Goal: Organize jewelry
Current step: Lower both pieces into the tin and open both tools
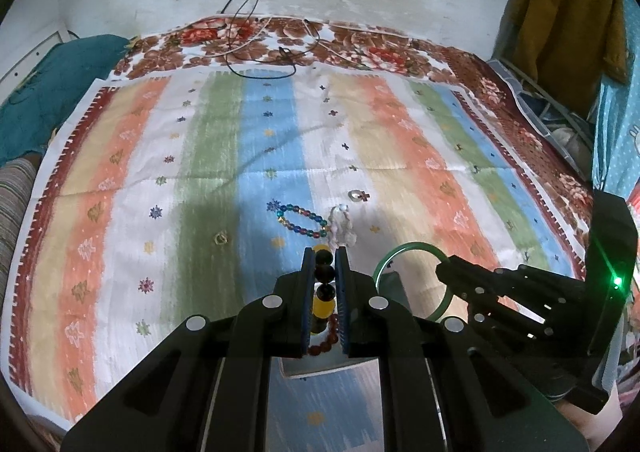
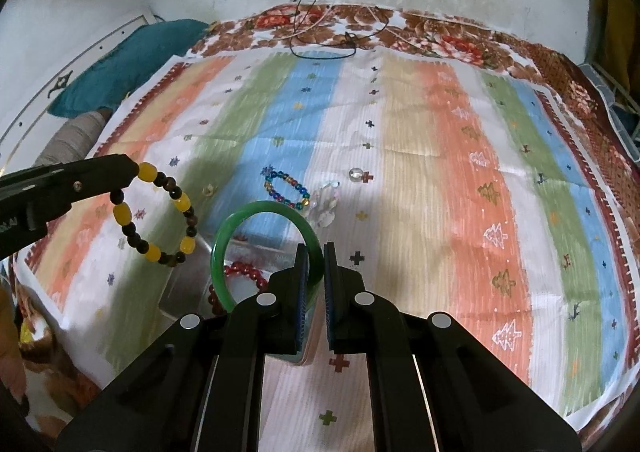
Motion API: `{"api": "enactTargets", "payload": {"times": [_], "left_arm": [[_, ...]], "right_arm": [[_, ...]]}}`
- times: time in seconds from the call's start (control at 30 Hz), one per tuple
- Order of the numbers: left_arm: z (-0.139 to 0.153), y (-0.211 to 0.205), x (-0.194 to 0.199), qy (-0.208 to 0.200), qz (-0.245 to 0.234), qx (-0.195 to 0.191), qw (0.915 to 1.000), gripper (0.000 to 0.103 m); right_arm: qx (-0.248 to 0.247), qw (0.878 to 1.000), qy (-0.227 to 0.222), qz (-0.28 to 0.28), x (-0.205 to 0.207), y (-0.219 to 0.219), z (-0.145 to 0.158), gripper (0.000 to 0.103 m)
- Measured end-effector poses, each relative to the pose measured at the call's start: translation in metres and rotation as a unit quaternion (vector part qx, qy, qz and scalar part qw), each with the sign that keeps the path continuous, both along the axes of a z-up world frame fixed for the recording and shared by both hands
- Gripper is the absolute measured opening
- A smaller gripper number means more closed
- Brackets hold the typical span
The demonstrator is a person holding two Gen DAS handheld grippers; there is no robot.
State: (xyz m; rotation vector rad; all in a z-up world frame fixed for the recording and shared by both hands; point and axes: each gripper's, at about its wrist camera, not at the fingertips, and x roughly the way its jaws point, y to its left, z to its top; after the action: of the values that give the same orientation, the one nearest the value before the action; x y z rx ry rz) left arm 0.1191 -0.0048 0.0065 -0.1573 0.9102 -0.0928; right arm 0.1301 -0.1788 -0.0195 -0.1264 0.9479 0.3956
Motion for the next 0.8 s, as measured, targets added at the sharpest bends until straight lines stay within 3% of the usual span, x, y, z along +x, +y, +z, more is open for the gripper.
{"api": "enactTargets", "payload": {"times": [0.2, 0.27, 0.33, 0.47, 0.57, 0.63, 0.7, 0.8], "left_arm": [[-0.007, -0.001, -0.007, 0.015, -0.001, -0.006, 0.9999, 0.010], [-0.012, 0.001, -0.006, 0.029, 0.008, 0.001, 0.9996, 0.011], [-0.014, 0.005, -0.005, 0.030, 0.017, 0.009, 0.9994, 0.014], [-0.015, 0.018, 0.000, 0.034, 0.039, 0.018, 0.9985, 0.017], [-0.017, 0.024, 0.003, 0.039, 0.047, 0.025, 0.9978, 0.030], [-0.018, 0.027, 0.005, 0.040, 0.051, 0.030, 0.9974, 0.041], [-0.020, 0.031, 0.007, 0.045, 0.055, 0.033, 0.9969, 0.043], [-0.023, 0.039, 0.011, 0.054, 0.060, 0.034, 0.9962, 0.044]], "right_arm": [[0.006, 1.000, 0.020, 0.018, -0.005, 0.005, -0.007, 0.010], [-0.001, 0.999, 0.033, 0.014, -0.003, 0.006, -0.012, 0.015], [-0.006, 1.000, 0.030, -0.002, -0.001, 0.002, -0.011, 0.025], [-0.014, 0.999, 0.021, -0.023, 0.004, -0.007, -0.009, 0.033], [-0.010, 0.999, 0.025, -0.034, 0.009, -0.013, -0.009, 0.040], [-0.007, 0.999, 0.027, -0.038, 0.013, -0.016, -0.009, 0.051], [-0.005, 0.999, 0.026, -0.042, 0.016, -0.017, -0.008, 0.059], [-0.004, 0.998, 0.029, -0.047, 0.022, -0.019, -0.009, 0.063]]}}
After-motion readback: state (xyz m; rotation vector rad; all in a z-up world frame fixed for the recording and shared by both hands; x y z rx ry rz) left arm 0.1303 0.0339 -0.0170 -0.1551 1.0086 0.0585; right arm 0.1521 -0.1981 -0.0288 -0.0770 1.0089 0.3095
